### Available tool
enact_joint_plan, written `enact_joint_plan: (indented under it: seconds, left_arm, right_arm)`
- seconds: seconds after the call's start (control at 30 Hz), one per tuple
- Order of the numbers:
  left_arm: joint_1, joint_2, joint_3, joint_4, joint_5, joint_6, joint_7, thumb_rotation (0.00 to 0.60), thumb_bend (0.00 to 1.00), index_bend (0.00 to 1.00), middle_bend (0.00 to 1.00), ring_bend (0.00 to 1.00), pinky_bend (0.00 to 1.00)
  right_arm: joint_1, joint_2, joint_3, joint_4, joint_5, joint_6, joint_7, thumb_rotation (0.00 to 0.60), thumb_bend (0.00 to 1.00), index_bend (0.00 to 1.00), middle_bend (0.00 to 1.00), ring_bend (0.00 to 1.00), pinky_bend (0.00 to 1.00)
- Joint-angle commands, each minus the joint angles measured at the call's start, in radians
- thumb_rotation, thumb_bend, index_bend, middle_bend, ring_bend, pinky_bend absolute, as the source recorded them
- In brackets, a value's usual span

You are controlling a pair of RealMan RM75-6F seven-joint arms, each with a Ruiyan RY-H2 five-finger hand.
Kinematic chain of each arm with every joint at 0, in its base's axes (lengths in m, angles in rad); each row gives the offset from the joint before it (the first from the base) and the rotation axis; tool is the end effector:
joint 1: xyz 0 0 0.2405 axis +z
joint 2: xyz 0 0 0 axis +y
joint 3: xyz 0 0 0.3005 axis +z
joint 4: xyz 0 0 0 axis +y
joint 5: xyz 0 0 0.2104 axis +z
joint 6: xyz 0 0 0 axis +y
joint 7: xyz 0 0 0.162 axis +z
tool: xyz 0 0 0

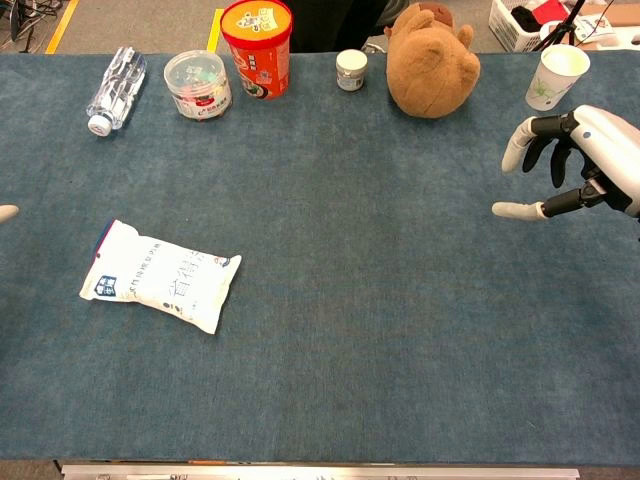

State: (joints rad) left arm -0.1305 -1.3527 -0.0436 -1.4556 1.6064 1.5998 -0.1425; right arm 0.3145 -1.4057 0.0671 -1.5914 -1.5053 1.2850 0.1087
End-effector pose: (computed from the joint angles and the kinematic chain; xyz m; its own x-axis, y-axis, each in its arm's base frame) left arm -0.3285 0.2152 0.1163 0.1779 -0.0911 0.9798 0.9671 -0.1678 -0.1911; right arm -0.2716 -0.2691 0.0488 0.0784 -0.1934 0.9780 -0.9737 -0.2252 0.0335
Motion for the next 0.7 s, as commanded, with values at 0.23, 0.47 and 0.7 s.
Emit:
enact_joint_plan:
  seconds: [0.23,0.47,0.7]
  left_arm:
    - [0.006,0.006,0.000,-0.010,0.000,0.006,0.010,0.528,0.04,0.71,0.57,0.43,0.60]
    - [0.007,0.006,-0.002,-0.013,-0.002,0.006,0.011,0.530,0.04,0.71,0.57,0.43,0.60]
    - [0.003,0.012,0.003,-0.033,-0.006,-0.014,0.020,0.528,0.04,0.71,0.57,0.43,0.60]
  right_arm:
    - [0.006,-0.006,0.000,0.008,-0.003,-0.006,0.008,0.600,0.00,0.58,0.55,0.50,0.65]
    - [0.009,-0.008,-0.001,0.014,-0.001,-0.010,0.012,0.600,0.00,0.58,0.55,0.50,0.65]
    - [-0.003,0.007,0.004,-0.010,-0.018,0.031,0.003,0.600,0.00,0.58,0.55,0.50,0.65]
